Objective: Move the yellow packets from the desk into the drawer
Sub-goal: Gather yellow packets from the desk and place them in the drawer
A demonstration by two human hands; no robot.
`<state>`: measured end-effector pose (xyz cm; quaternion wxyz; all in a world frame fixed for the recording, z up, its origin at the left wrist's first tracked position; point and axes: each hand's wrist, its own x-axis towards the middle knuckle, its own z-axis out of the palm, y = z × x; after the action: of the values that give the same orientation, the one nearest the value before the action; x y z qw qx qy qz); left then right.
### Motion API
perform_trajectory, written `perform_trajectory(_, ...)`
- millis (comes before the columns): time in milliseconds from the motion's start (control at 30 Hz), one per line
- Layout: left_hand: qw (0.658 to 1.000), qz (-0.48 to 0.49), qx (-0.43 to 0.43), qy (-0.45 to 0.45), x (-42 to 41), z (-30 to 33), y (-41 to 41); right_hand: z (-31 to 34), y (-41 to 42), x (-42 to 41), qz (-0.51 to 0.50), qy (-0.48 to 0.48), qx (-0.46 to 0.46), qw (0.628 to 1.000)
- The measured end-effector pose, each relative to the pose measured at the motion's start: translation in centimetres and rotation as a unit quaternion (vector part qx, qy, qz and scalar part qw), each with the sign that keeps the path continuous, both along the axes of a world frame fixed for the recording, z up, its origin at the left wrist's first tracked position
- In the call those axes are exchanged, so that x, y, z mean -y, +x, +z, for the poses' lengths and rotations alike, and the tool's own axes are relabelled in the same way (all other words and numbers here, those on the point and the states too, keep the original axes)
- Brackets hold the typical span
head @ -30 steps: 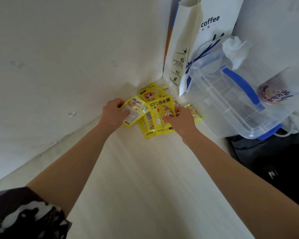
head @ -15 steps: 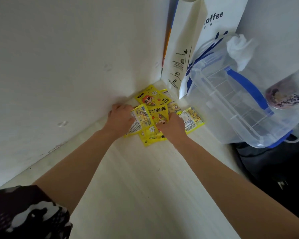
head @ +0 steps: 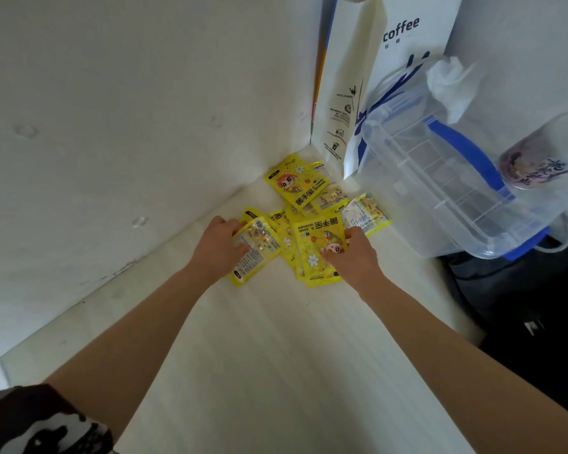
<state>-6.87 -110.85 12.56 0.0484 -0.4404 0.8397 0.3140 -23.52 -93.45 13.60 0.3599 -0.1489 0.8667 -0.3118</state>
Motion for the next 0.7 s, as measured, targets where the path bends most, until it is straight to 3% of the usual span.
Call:
perform_trajectory(233, 0.992, 0.109, -0.05, 0.048, -2.5, 0.7, 2.5, -0.4, 0.4, -4.3, -0.075, -0.017, 0.054, 0.996)
perform_trajectory(433, 0.958, 0.2, -0.143, 0.146, -4.7, 0.8, 4.2, 0.0, 0.0, -6.7, -0.145, -0.055, 0.083, 0.984)
perform_trajectory(700, 0.869, 0.341, -0.243, 0.263, -3.8, 1.4, 1.2, 0.9, -2.3, -5.9, -0.167, -0.101, 0.092, 0.976)
